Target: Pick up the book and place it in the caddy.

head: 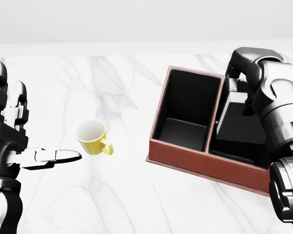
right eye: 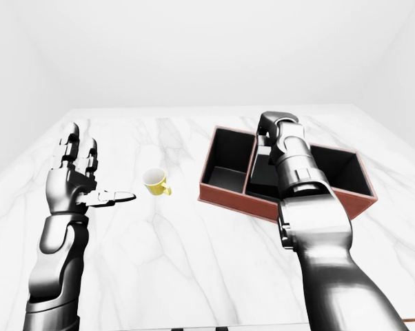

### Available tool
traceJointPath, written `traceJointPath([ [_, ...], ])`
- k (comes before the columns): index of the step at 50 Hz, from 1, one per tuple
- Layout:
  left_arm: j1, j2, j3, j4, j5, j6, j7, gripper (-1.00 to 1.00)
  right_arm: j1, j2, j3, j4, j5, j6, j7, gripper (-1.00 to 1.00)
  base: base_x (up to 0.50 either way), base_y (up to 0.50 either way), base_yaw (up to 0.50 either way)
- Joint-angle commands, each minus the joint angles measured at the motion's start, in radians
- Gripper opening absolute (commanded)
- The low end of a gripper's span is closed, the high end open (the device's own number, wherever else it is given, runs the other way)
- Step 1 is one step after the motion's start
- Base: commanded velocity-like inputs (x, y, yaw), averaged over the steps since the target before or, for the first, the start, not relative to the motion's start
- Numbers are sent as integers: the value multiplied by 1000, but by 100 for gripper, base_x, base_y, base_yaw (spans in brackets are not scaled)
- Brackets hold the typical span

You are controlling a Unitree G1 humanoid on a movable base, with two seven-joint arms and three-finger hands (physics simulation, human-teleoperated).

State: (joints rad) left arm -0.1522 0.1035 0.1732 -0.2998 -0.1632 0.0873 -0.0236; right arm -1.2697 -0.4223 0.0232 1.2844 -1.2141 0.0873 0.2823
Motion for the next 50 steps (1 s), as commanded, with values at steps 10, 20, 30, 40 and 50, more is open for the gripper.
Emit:
traceJointPath([
  [10, 6, -2, -1, 5, 4, 0, -2, 100, 7, 6, 12, 9, -28, 0, -56, -100, 0, 0, 0],
  [20, 4, 0, 0, 16, 5, 0, -5, 100, 19, 19, 13, 21, -23, 0, -90, -100, 0, 0, 0],
  [30, 0, 1, 0, 29, 7, 0, -6, 100, 19, 23, 15, 32, -27, 0, -110, -100, 0, 0, 0],
  [40, 1, 1, -1, 29, 11, 0, -4, 100, 25, 27, 14, 42, -33, 0, -139, -100, 0, 0, 0],
  [50, 6, 0, -2, 29, 15, 0, -5, 100, 34, 33, 13, 54, -40, 0, -168, -100, 0, 0, 0],
])
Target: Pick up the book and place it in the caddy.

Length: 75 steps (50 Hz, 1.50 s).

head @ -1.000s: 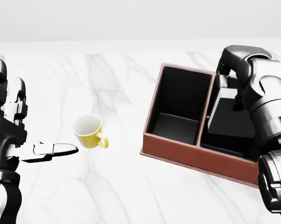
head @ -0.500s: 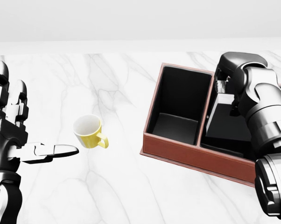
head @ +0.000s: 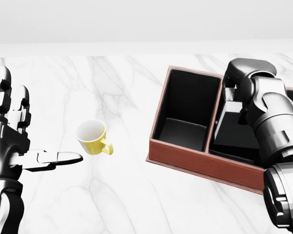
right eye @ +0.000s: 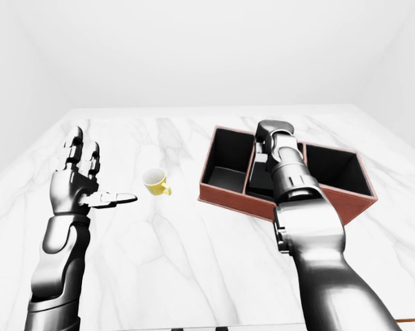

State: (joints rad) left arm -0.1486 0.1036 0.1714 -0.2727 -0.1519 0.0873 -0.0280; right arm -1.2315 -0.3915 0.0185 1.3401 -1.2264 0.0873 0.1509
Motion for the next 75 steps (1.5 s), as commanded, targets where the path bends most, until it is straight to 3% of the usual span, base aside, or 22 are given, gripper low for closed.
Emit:
traceJointPath([
  [1, 2, 0, 1, 3, 4, 0, 0, 100, -4, 2, 18, -1, -29, 0, -38, -100, 0, 0, 0],
  [75, -20, 7, -2, 43, 25, 0, -6, 100, 84, 46, 3, 34, -92, 0, -176, -100, 0, 0, 0],
])
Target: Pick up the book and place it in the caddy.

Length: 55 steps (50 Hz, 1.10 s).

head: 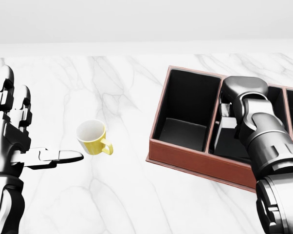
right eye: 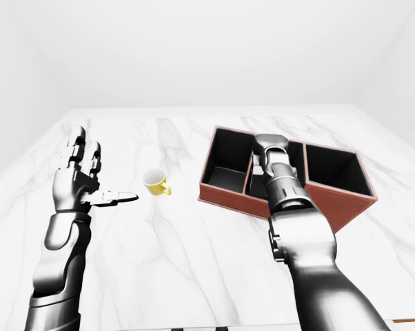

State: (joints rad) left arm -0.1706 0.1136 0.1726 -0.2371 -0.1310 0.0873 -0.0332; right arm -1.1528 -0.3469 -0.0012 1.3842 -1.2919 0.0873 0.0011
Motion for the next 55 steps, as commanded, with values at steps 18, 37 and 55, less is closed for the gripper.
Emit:
traceJointPath([
  [18, 0, 0, 0, 24, 5, 0, -4, 100, 39, 7, 18, -6, -27, 0, -54, -100, 0, 0, 0],
  [37, 6, -4, -4, 27, 9, 0, -3, 100, 39, 12, 13, -5, -21, 0, -76, -100, 0, 0, 0],
  [55, 6, -1, -1, 26, 6, 0, -3, 100, 34, 18, 15, -6, -16, 0, -63, 100, 0, 0, 0],
])
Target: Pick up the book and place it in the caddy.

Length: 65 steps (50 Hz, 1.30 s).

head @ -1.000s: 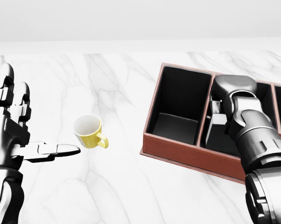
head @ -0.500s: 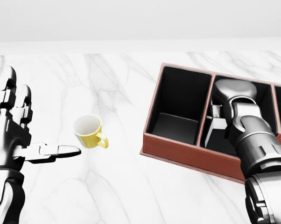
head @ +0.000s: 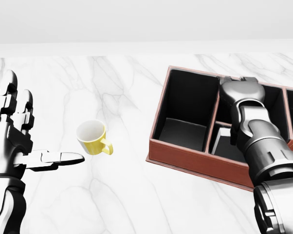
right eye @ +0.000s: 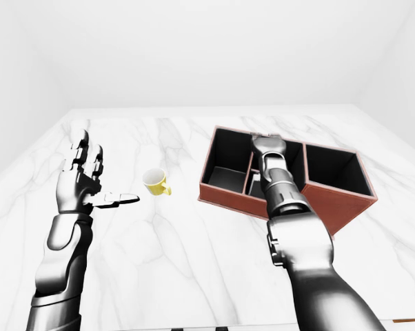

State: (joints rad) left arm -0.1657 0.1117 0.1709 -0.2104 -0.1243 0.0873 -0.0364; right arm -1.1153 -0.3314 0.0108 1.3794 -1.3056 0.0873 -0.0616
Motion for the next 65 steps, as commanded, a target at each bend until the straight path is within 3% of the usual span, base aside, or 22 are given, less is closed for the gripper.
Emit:
traceJointPath([
  [1, 1, 0, 1, 0, -1, 0, 0, 100, -3, 2, 3, -1, -3, 0, 0, 100, 0, 0, 0],
  [13, -2, 1, 0, -11, -2, 0, 1, 100, -15, -12, -15, -8, 41, 0, -33, 100, 0, 0, 0],
  [23, -12, 5, 2, -22, 0, 0, 6, 100, -30, -34, -83, -56, 317, 0, -31, 100, 0, 0, 0],
  [28, -18, 7, -3, -45, 8, 0, 10, 100, -2, -54, -98, -137, 500, -81, 32, 100, 0, 0, 0],
  [32, -23, 7, -6, -70, 13, 0, 11, 100, 43, -61, -107, -252, 622, -98, 71, 100, 0, 0, 0],
  [36, -25, 6, -8, -98, 19, 0, 12, 100, 147, -44, -131, -479, 752, -78, 106, 100, 0, 0, 0],
  [41, -35, 8, -6, -123, 24, 0, 11, 100, 300, -1, -153, -831, 903, 0, 157, 100, 0, 0, 0],
  [52, -60, 14, -4, -188, 26, 0, 13, 100, 536, 109, -158, -1372, 1133, 0, 121, 100, 0, 0, 0],
  [62, -67, 12, -8, -234, 26, 0, 17, 100, 694, 179, -144, -1564, 1233, 0, 96, 100, 0, 0, 0],
  [63, -69, 12, -8, -240, 26, 0, 17, 100, 709, 186, -143, -1575, 1248, -23, 94, 100, 0, 0, 0],
  [65, -73, 14, -7, -249, 26, 0, 17, 100, 725, 193, -139, -1593, 1268, -32, 89, 100, 0, 0, 0],
])
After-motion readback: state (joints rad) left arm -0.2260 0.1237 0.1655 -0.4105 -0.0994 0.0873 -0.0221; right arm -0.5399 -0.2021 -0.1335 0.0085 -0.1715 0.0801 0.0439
